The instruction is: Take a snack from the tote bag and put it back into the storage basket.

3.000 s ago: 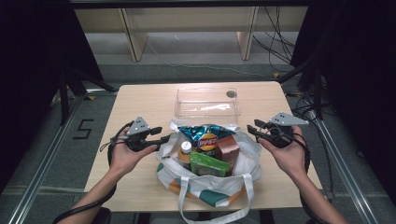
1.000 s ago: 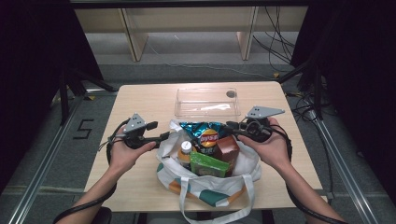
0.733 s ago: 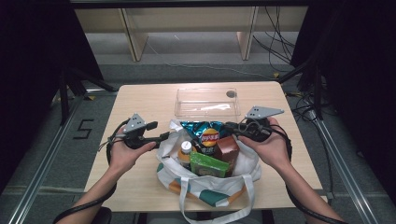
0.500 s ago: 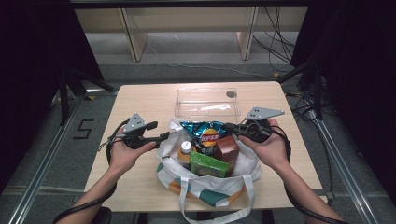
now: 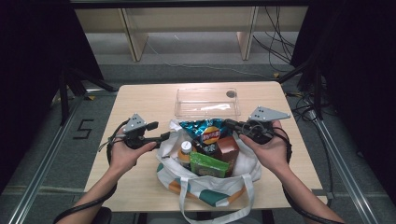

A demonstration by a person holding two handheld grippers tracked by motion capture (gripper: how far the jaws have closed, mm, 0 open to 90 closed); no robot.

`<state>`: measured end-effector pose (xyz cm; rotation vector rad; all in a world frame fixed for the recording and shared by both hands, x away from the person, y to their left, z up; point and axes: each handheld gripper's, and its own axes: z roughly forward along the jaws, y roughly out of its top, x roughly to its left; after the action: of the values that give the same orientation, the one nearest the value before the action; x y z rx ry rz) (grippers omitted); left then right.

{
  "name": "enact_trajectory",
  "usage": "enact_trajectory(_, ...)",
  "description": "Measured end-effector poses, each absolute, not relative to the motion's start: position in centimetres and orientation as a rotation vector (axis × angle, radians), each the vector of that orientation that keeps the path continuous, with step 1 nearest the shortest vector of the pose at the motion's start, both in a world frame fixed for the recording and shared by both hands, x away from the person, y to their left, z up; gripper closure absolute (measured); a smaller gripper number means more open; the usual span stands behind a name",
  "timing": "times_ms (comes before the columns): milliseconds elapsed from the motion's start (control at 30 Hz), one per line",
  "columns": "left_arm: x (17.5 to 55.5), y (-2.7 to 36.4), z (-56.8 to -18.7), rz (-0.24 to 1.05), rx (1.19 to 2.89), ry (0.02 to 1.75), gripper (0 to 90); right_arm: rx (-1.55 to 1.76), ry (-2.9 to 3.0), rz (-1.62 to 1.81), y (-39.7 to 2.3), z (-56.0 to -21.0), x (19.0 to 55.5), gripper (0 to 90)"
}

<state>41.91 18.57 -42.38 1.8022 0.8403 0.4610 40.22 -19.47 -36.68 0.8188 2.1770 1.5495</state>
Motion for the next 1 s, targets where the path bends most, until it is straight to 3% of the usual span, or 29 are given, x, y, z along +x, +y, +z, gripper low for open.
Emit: enact_trajectory(1000,41.9,18.9,-42.0,0.467,1.748,0.848,33.0,0.774,1.993,1.658,-19.7,-33.2,39.8,90.0)
